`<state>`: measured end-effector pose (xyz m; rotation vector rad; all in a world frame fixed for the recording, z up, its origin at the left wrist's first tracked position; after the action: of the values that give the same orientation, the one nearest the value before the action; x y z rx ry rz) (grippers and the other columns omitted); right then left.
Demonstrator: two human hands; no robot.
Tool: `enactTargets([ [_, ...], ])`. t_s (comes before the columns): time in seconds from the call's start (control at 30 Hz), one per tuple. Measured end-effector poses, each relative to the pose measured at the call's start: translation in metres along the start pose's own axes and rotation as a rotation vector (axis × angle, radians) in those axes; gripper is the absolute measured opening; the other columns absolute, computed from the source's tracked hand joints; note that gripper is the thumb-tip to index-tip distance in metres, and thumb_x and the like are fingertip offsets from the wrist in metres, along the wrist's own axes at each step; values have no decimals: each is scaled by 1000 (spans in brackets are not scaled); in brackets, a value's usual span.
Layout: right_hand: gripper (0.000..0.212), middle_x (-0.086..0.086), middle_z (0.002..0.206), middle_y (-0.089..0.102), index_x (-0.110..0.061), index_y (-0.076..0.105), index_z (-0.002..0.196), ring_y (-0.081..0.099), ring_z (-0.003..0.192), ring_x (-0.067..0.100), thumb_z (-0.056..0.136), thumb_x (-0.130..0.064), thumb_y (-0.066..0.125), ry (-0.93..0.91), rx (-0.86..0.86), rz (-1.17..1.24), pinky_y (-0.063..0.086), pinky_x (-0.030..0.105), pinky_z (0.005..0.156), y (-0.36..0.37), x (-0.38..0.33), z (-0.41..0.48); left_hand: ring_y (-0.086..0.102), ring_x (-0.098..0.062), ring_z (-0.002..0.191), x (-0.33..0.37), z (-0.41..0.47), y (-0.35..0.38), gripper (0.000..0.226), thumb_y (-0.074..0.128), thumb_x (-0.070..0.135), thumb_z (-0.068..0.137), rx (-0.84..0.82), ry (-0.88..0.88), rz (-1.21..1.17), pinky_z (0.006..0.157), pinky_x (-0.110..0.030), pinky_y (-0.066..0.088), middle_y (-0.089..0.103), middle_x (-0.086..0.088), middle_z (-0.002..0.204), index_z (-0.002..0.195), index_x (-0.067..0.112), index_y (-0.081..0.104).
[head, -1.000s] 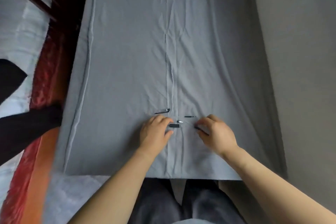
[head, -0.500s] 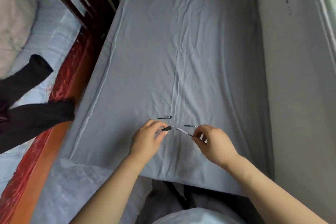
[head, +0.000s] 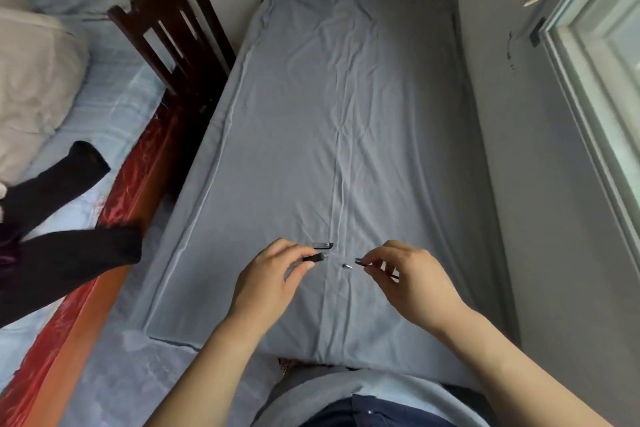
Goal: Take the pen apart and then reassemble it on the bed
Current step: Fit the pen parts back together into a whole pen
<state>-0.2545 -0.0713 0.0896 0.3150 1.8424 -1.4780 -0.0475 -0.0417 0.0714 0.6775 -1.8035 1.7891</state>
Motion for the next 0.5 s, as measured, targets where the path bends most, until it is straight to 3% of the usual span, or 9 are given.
enactTargets([
  [0.1, 9, -17, 78, 54, -27, 67, 91, 48, 63, 0, 85, -22, 61, 11, 10, -7, 47, 26, 59, -2, -3, -1, 60, -6, 87, -1, 3, 0, 14, 62, 26, 85, -20, 10, -3, 74, -37, 53, 60, 11, 91, 98, 32, 64],
  [0.27, 10, -7, 84, 64, -26, 68, 91, 49, 66, 3, 86, -22, 60, 31, -33, -12, 50, 32, 63, 5, -9, -1, 58, -1, 84, -2, 5, 3, 15, 61, 29, 86, -42, 47, 4, 71, -34, 53, 58, 16, 91, 99, 36, 62],
  [0.5, 9, -8, 82, 63, -25, 68, 91, 51, 65, 5, 86, -20, 61, 56, 21, -14, 49, 30, 60, 6, -11, -3, 58, 0, 85, -9, 4, 1, 15, 59, 28, 87, -63, 27, -13, 72, -33, 53, 59, 16, 93, 99, 36, 62],
])
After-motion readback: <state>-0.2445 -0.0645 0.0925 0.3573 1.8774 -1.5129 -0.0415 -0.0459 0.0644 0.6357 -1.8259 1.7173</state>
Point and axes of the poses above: each hand's wrist, its own z-axis towards the middle knuckle, its own y-axis out of the palm, x = y × z, the point moved 5 cm from there along z, towards the middle knuckle
